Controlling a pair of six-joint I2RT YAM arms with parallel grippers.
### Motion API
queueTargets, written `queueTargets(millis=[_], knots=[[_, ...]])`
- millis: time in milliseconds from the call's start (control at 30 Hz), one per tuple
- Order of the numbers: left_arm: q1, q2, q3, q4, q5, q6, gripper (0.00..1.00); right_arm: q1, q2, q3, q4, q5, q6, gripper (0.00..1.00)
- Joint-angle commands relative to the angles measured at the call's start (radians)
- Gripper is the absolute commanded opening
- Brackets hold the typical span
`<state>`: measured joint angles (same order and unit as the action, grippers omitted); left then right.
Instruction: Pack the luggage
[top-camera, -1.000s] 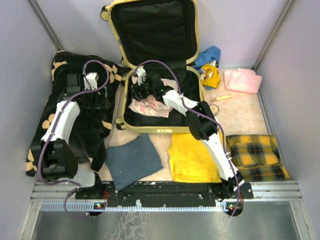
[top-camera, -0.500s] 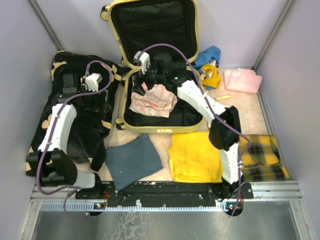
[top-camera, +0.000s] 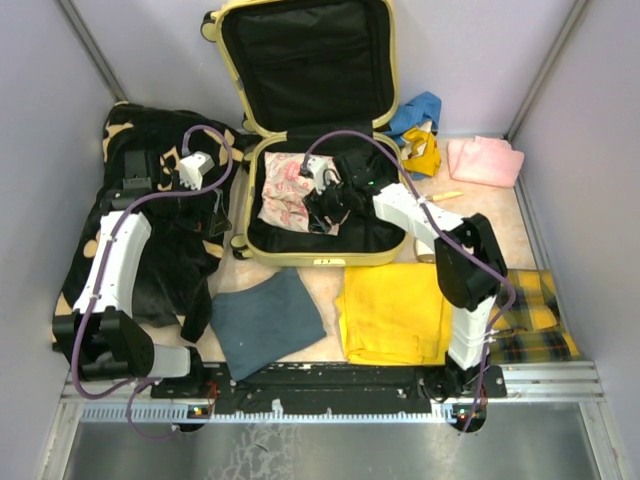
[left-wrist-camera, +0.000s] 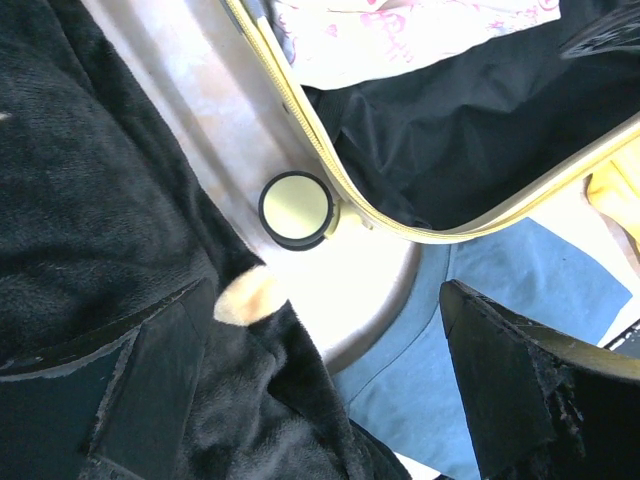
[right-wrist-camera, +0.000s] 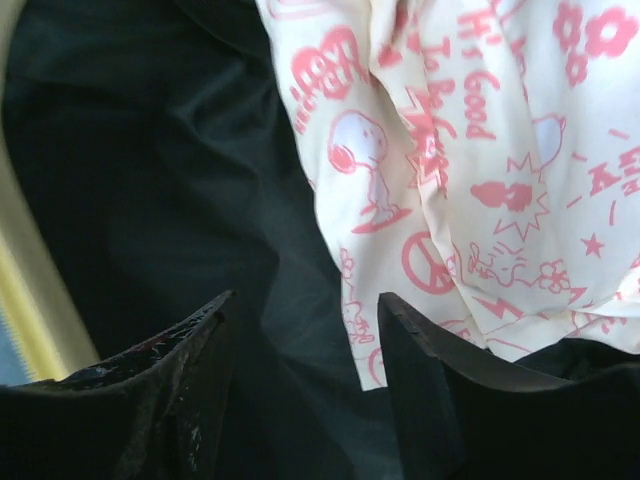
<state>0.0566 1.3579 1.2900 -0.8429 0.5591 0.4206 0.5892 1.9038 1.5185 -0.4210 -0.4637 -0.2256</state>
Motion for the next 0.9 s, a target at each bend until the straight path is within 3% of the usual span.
queueTargets(millis=[0, 200, 433, 533, 767, 867], knots=[[-0.007, 0.006, 0.033, -0.019, 0.058, 0.015, 1.00, 0.000, 0.066, 0.008, 0.044, 0.093, -0.051, 0.55], [-0.007, -0.008, 0.008, -0.011, 0.046, 0.013, 1.00, -0.057, 0.219, 0.132, 0.023, 0.196, -0.071, 0.39], [-0.009, -0.012, 0.013, -0.032, 0.044, 0.049, 1.00, -0.097, 0.254, 0.271, -0.005, 0.230, -0.063, 0.37], [-0.014, -0.010, 0.024, -0.057, 0.076, 0.075, 1.00, -0.097, 0.210, 0.284, -0.052, 0.136, -0.066, 0.43], [-0.049, -0.026, 0.056, -0.128, 0.102, 0.182, 1.00, -0.106, -0.101, 0.108, -0.117, -0.067, -0.095, 0.75], [-0.081, -0.009, 0.116, -0.183, 0.092, 0.236, 1.00, -0.146, -0.205, 0.070, -0.186, -0.117, -0.093, 0.82]])
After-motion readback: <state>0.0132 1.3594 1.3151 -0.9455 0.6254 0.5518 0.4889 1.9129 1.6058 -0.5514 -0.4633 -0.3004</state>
